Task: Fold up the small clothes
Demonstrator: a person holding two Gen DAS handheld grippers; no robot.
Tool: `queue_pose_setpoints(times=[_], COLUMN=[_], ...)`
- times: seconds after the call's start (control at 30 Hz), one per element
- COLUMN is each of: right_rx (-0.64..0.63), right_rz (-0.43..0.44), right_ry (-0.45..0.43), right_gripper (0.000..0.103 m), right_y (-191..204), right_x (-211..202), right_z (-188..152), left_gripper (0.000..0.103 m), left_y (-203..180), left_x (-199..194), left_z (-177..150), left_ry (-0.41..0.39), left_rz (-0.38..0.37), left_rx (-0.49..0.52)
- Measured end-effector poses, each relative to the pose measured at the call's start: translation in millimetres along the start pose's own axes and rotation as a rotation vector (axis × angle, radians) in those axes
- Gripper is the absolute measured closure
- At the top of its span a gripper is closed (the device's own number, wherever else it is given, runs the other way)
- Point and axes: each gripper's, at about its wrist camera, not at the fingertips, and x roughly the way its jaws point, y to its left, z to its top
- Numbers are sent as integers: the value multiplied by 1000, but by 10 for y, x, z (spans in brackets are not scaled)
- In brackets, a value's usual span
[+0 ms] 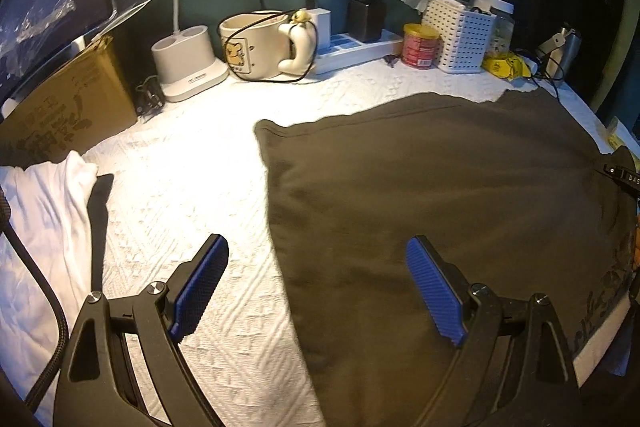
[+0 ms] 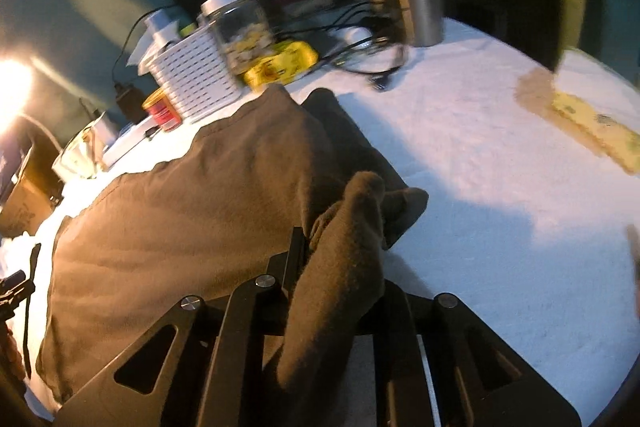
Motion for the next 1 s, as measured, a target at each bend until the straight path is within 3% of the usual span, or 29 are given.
queue_pose_setpoints(times=[0.17, 0.33, 0.5, 0.7, 1.0], right_rx=[25, -9, -56, -142, -282], right_rz=[-36, -36, -18, 70, 169], right_ry=[-26, -61, -105, -111, -36], right_gripper=[91, 91, 91, 91, 91], right_y=[-187, -33, 259, 745, 1553], right_x=[-172, -314, -474, -594, -484], right_z=[28, 91, 187, 211, -82], left_gripper=[13, 13, 13, 13, 13], left_y=[-87, -92, -2, 145, 317], left_x=[-8, -54, -128, -199, -294], left_z=[36, 70, 54, 4, -149], left_ry=[-16, -44, -73, -100, -134], left_rz=[-16, -24, -24, -33, -64], left_rx=[21, 40, 31, -3, -47])
